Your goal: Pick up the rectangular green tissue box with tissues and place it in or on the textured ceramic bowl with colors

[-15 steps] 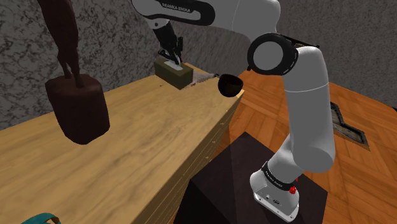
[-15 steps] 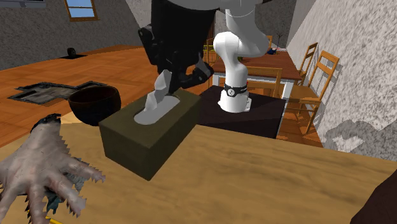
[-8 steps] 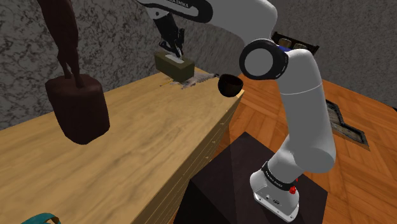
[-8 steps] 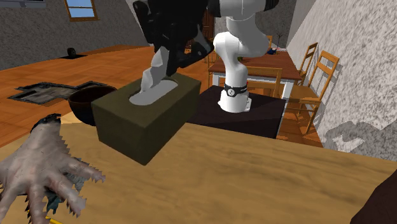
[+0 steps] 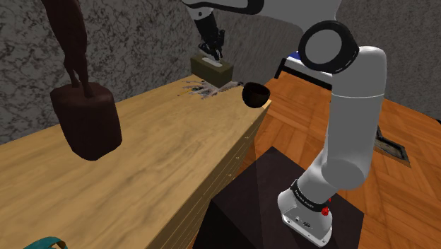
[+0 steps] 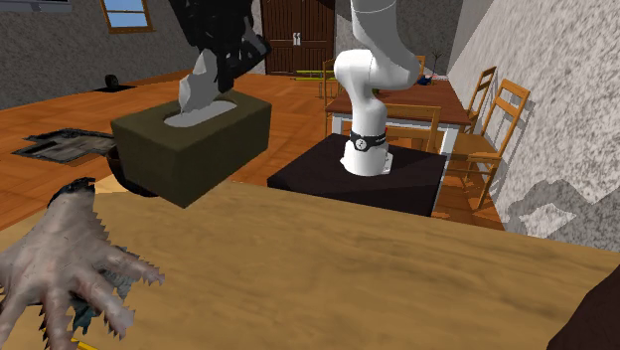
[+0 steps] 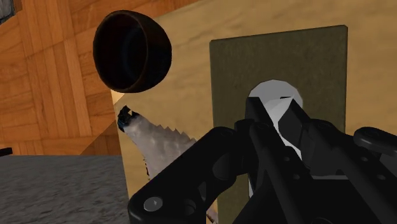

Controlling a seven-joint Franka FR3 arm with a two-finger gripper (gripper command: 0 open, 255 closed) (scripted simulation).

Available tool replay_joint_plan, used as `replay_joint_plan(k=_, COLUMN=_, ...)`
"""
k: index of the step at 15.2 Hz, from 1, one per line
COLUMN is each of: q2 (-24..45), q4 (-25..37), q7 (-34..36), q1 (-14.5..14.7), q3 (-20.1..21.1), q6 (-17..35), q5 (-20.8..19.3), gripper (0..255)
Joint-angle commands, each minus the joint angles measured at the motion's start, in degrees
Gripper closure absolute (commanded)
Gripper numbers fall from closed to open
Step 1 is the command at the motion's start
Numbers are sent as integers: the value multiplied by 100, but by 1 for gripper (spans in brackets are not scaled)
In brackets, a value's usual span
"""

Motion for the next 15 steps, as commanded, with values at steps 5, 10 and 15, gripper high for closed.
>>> replay_joint_plan(k=5, q2=-753, q4=-1079, q7=-541, q1=-620, q3=-188, q6=629, q5=-21, gripper=255)
replay_joint_plan(k=10, q2=-1148, q4=-1590, q7=-1059, q1=-1063, q3=-403, q6=1039, q5=-86, gripper=255)
replay_joint_plan(k=15, q2=-1382, q4=-1870, q7=-1608, q1=-1475, q3=-650, q6=1405, q5=-165, gripper=255)
